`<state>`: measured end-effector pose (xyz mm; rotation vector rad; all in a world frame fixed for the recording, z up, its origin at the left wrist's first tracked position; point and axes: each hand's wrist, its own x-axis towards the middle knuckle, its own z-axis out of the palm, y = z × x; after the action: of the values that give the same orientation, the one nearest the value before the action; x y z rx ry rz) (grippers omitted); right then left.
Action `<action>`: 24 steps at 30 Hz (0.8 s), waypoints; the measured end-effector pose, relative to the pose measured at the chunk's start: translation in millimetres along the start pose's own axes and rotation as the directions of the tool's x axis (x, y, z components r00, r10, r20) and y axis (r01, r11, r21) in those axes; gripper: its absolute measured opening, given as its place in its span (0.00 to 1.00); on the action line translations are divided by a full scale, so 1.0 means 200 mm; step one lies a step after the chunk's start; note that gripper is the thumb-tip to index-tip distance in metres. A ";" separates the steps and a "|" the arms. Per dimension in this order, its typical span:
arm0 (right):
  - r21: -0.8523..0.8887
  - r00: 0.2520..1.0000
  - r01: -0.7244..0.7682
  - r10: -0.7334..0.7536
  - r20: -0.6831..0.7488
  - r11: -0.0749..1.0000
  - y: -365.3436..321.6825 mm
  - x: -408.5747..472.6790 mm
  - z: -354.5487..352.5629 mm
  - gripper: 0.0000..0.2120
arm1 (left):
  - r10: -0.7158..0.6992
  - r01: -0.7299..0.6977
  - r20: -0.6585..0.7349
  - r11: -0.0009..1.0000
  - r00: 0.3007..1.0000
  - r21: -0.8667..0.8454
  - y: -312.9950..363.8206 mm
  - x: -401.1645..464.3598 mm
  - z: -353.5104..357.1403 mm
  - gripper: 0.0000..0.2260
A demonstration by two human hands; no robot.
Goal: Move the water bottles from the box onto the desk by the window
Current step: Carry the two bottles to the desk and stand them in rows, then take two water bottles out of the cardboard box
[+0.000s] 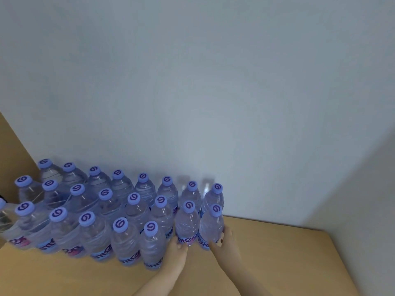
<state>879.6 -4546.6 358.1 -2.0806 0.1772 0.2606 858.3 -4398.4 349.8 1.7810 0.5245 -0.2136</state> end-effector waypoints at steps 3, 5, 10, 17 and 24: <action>-0.047 0.999 -0.038 0.039 0.020 0.998 0.00 -0.04 -0.01 0.22 | 0.035 -0.038 0.034 0.996 0.999 0.086 0.01 0.00 -0.01 0.12; -0.113 0.998 -0.048 0.053 0.041 0.992 -0.01 -0.08 -0.01 0.21 | 0.049 -0.063 0.095 0.987 0.994 0.146 0.00 -0.03 -0.04 0.09; -0.226 0.994 -0.012 0.036 0.100 0.974 -0.03 -0.16 0.00 0.15 | 0.068 -0.168 0.280 0.920 0.958 0.353 -0.04 -0.13 -0.14 0.08; -0.177 0.953 0.177 -0.123 0.276 0.968 -0.15 -0.31 0.10 0.05 | 0.159 -0.216 0.168 0.884 0.973 0.415 -0.14 -0.37 -0.41 0.11; -0.339 0.761 0.495 -0.211 0.613 0.800 -0.25 -0.56 0.31 0.08 | 0.045 0.024 -0.118 0.849 0.992 0.528 -0.35 -0.77 -0.71 0.12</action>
<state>776.0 -4464.9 398.9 -2.3745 -0.7241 0.7083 673.1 -4286.8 390.3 2.3504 0.5825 -0.2557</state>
